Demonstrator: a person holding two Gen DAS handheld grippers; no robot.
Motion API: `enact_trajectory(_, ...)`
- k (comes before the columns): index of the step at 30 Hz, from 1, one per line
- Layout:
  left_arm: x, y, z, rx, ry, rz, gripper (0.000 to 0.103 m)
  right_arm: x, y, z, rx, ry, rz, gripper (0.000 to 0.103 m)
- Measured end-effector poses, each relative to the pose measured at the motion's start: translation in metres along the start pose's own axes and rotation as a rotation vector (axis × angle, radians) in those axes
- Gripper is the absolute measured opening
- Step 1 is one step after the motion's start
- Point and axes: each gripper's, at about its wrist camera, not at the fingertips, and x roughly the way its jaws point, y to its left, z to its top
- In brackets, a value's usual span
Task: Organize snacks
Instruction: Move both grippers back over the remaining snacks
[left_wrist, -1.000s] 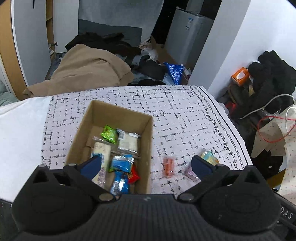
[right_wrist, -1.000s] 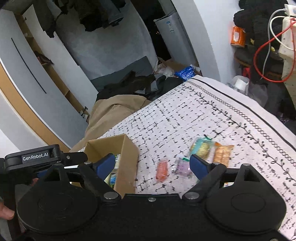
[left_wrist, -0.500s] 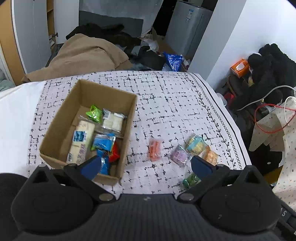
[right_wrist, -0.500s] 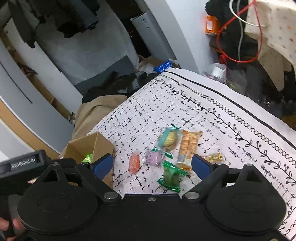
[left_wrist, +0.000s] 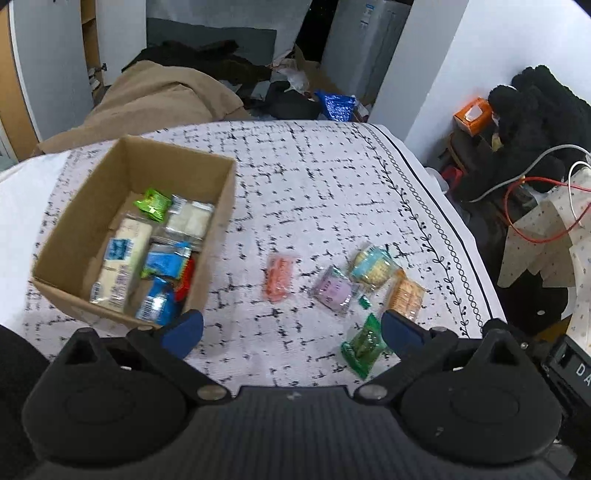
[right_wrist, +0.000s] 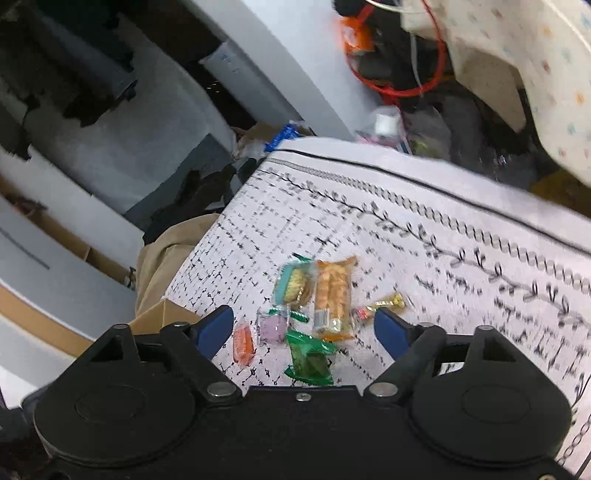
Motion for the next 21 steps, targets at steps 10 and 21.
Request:
enact_trajectory(10, 0.041, -0.029, -0.011, 0.04, 0.052, -0.045, 0.088, 0.021, -0.032, -0.001, 0.161, 0.026, -0.026, 0.055)
enact_trajectory(21, 0.094, -0.05, -0.021, 0.096, 0.149, -0.05, 0.079, 0.057, -0.061, 0.0, 0.29, 0.085, -0.056, 0.047)
